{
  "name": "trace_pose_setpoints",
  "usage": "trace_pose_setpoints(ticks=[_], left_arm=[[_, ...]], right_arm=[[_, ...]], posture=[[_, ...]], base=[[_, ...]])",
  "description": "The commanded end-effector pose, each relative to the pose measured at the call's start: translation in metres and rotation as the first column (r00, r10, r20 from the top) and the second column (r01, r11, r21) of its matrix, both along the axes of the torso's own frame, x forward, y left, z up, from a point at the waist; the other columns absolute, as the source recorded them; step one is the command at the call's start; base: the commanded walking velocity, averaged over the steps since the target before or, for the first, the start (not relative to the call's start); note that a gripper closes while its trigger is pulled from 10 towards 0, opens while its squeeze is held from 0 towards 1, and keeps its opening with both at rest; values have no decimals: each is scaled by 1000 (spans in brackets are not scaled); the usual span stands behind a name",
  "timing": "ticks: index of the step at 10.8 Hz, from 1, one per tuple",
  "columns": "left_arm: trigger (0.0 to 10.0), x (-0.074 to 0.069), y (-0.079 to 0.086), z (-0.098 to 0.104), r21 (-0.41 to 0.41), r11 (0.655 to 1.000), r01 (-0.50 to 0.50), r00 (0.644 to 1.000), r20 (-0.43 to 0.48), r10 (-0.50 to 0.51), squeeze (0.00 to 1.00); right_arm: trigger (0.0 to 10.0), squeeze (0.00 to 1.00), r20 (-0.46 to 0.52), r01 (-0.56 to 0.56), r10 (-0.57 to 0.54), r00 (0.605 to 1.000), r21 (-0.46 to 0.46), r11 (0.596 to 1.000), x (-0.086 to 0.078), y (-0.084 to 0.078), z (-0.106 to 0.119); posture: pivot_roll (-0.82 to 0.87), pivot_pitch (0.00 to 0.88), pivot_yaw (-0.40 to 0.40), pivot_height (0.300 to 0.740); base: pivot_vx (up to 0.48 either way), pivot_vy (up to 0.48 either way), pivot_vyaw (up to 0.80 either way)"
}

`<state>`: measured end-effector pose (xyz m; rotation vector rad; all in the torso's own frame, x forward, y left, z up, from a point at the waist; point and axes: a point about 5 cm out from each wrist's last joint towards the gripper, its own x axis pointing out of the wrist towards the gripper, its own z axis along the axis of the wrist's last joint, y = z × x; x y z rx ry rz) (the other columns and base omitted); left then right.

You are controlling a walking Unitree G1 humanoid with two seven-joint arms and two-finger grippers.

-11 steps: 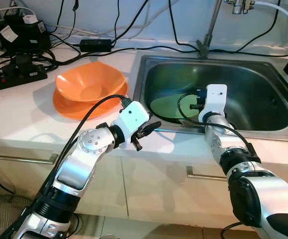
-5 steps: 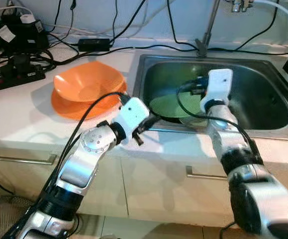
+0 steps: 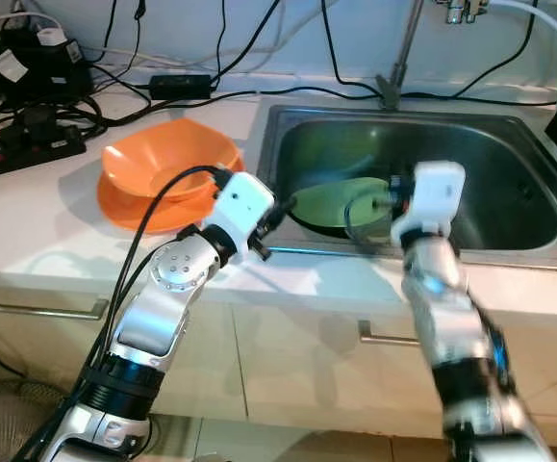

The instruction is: Kitchen organization

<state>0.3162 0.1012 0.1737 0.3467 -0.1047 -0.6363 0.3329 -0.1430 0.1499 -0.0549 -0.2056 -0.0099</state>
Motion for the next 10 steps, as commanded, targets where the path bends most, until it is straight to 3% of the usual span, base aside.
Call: trace_pose_setpoints(ticks=[1, 7, 8, 10], left_arm=[[10000, 2, 3, 0, -9, 1000, -29, 999, 16, 29, 0], [10000, 6, 12, 7, -53, 993, -105, 991, 80, 109, 0], [10000, 8, 14, 14, -64, 991, -117, 988, 98, 123, 0], [10000, 22, 27, 53, -187, 963, -195, 959, 169, 227, 0]], right_arm=[[10000, 0, 10, -10, 10, 1000, 2, 1000, -5, 3, 4], [10000, 0, -42, -76, 79, 996, 71, 995, -25, 34, -12], [10000, 0, -48, -77, 80, 996, 72, 994, -24, 35, -13], [10000, 0, -53, -73, 77, 996, 75, 994, -24, 35, -13]], posture=[[-82, 0, -16, 740], [-70, 0, -19, 740], [-67, 0, -17, 740], [-63, 0, -13, 740]], base=[[0, 0, 0], [0, 0, 0], [0, 0, 0], [0, 0, 0]])
